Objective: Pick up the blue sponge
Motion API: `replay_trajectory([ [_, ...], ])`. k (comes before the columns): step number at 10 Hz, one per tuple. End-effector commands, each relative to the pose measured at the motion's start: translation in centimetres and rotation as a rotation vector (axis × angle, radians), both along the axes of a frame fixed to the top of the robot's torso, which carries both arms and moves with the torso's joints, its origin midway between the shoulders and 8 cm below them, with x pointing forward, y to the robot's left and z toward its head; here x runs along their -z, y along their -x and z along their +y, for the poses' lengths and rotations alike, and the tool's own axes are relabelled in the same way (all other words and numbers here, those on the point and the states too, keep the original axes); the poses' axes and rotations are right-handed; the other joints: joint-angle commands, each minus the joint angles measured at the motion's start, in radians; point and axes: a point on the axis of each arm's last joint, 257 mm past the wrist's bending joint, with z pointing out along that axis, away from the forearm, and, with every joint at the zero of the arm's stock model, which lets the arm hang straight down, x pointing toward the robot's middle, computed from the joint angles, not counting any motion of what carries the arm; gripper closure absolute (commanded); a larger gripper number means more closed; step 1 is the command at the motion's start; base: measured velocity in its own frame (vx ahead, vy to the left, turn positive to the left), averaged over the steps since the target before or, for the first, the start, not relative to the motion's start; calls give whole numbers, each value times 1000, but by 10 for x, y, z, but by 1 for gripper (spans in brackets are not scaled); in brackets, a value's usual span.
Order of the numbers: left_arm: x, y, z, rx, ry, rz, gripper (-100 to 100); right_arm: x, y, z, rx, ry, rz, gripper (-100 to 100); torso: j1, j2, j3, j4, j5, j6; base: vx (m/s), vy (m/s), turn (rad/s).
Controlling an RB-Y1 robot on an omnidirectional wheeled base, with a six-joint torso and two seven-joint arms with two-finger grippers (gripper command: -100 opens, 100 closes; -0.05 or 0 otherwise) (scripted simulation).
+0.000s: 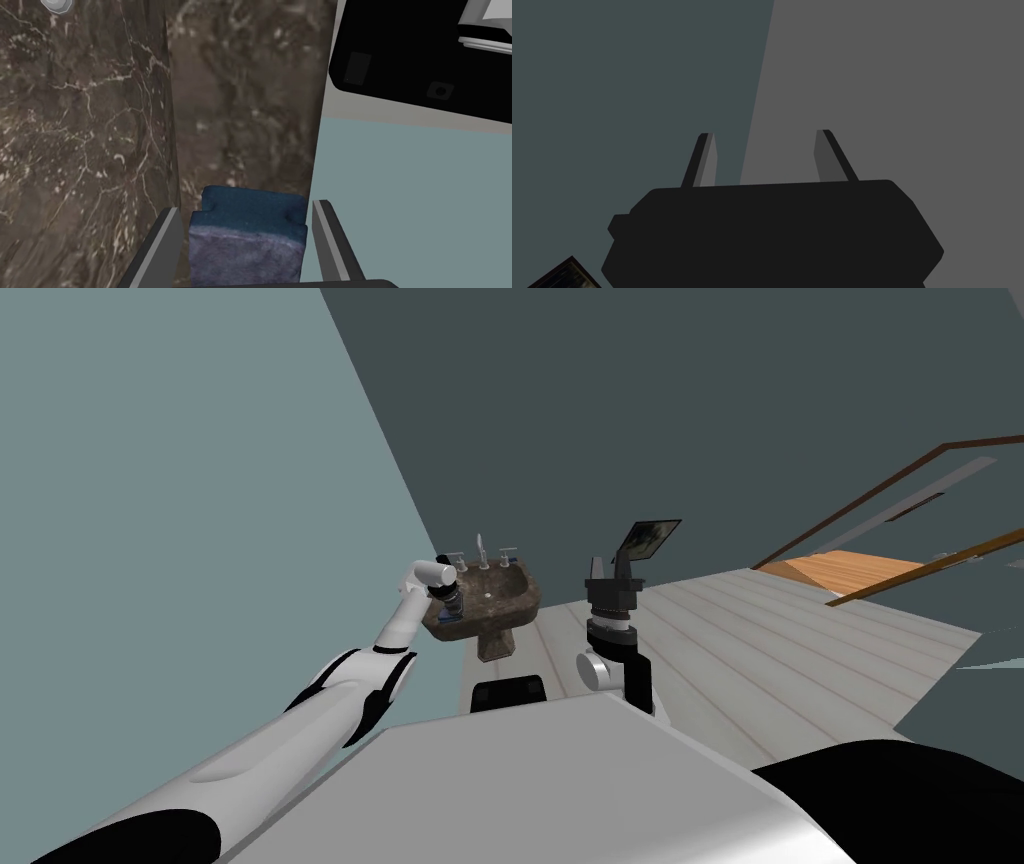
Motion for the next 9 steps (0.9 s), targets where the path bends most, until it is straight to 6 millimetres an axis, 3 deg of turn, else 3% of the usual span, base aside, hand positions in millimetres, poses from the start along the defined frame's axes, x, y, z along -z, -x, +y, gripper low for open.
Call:
replay_trajectory([
  [1,0,0,0,0,0,0,100,0,0,0,0,0,0,0,0,0,0,0,0,0,0,0,0],
  [3,0,0,0,-1,0,0,100,0,0,0,0,0,0,0,0,0,0,0,0,0,0,0,0],
  [4,0,0,0,-1,0,0,0,0,0,0,0,0,0,0,0,0,0,0,0,0,0,0,0],
  [5,-13,1,-2,0,0,-1,100,0,0,0,0,0,0,0,0,0,0,0,0,0,3,6,21],
  [8,-17,1,-3,2,1,-3,100,0,0,0,0,0,0,0,0,0,0,1,0,0,5,4,7],
  [9,-18,1,-3,1,0,-2,0,0,0,0,0,0,0,0,0,0,0,0,0,0,0,0,0],
])
